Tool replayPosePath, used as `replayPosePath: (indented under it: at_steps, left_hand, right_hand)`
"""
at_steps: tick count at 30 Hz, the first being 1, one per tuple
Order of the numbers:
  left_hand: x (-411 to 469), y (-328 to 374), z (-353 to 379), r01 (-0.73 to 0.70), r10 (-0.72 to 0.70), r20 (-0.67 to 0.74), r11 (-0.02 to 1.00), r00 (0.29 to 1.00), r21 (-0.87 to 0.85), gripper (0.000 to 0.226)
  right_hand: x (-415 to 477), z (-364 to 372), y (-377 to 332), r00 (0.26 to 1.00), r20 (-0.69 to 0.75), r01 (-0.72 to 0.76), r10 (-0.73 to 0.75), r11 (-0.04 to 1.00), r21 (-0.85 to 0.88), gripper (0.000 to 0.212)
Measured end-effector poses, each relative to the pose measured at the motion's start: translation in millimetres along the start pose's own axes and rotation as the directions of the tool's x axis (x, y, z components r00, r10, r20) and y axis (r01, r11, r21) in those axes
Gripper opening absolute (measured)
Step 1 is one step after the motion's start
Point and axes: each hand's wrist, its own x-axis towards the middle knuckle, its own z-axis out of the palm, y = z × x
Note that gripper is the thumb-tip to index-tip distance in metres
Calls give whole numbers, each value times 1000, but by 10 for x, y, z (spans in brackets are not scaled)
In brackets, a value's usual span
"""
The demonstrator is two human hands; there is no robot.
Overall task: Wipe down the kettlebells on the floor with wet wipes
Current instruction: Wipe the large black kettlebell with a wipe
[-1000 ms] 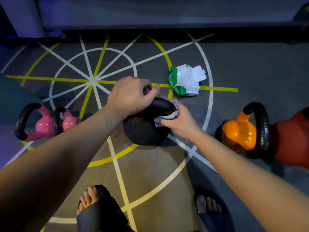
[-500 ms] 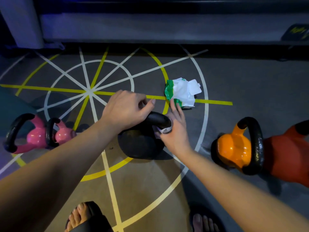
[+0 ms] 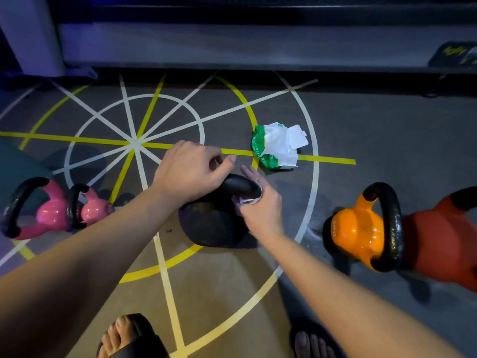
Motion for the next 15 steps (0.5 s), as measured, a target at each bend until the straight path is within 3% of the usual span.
replayPosePath:
  at_steps: [4,8,9,11,13,15]
  left_hand:
    - [6,-16,10,-11,11,17,1000,1000,-1,65]
    - [-2,12,-6,-2,2,15,1000,1000,3,67]
    - [-5,18,-14,1,-1,11,1000,1000,3,67]
    - [-11,23,-23,-3,3,-1,1000,1000,5,65]
    - [-12,21,-22,-3,3,-17,1000,1000,10,63]
    - [-15,19,-20,3,-2,-31,1000,1000,14,61]
  right_hand:
    - [290,-347,-149,891,455,106,7,969,-224,72]
    - [479,-494,-307,723,684,186,96,927,-326,60]
    - [463,-490,-317,729,677,166,104,933,-321,63]
    - [357,-423,-290,826,559,134,71,939,-317,77]
    - [174,-284,-241,934,355,68,31,962,-263,80]
    - [3,-148,-251,988,144,-35,59,985,-166,77]
